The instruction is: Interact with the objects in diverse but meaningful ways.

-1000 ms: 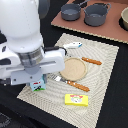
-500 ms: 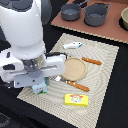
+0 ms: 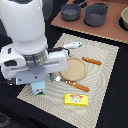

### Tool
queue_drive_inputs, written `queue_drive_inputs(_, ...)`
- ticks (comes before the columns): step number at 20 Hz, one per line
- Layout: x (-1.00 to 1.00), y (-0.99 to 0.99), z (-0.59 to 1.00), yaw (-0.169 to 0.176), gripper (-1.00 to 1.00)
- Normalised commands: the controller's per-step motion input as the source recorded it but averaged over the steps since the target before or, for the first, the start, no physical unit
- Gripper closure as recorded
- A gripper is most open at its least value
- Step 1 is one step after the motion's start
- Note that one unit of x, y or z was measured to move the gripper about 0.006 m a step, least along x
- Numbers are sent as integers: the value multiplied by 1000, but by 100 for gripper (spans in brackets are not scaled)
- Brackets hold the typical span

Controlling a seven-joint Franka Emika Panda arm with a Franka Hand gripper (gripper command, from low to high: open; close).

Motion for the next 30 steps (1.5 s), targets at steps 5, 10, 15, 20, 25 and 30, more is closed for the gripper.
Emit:
queue_drive_inputs(5, -549, 291, 2, 40, -100)
queue_drive_inputs(10, -691, 249, -214, 45, -100)
queue_drive_inputs(15, -689, 287, -167, 118, -100)
queue_drive_inputs(20, -477, 282, -41, 203, -100)
queue_drive_inputs(25, -325, 377, 0, 168, -100)
queue_drive_inputs(30, -303, 486, 0, 138, -100)
